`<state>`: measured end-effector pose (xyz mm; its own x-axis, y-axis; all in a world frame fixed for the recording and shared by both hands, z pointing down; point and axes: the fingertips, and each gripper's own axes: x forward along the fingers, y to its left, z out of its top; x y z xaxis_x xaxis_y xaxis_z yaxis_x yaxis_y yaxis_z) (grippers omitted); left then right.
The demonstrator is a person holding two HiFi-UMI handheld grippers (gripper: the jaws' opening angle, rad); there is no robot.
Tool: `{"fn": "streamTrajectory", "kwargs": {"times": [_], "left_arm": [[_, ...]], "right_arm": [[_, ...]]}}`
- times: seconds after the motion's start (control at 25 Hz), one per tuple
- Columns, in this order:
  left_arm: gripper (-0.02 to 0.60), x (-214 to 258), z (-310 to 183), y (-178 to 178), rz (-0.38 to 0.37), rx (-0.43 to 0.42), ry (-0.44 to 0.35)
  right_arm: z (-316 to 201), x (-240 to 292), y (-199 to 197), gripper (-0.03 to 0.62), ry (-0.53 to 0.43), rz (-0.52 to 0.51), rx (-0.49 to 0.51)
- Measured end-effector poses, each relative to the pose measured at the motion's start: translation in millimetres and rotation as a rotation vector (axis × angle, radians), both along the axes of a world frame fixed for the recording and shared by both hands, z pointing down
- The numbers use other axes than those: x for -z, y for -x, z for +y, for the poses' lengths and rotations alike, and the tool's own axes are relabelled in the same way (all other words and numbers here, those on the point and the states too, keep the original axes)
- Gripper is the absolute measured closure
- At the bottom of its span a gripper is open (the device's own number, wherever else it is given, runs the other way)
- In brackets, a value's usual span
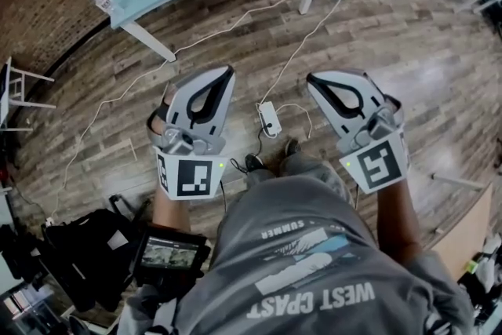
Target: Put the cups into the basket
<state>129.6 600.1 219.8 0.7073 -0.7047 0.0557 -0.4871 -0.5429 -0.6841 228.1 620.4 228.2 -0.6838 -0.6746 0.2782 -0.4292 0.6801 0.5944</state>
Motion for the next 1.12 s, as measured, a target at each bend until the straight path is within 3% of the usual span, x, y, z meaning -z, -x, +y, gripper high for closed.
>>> {"fn": "streamTrajectory", "kwargs": {"times": [0.68,1.12], "left_arm": [[0.58,5.3,-115.9,-63.8,-0.043,0.125,-0.015],[0.58,-3.7,-154.1,-43.4,-0.066,0.158,0.021]], "right_arm": [[-125.2,-2.5,-58.3,0.582,-0.01,-0.049,0.136],[-168.2,-13.9,-42.7,0.582,0.028,-0.073,0.159]]}}
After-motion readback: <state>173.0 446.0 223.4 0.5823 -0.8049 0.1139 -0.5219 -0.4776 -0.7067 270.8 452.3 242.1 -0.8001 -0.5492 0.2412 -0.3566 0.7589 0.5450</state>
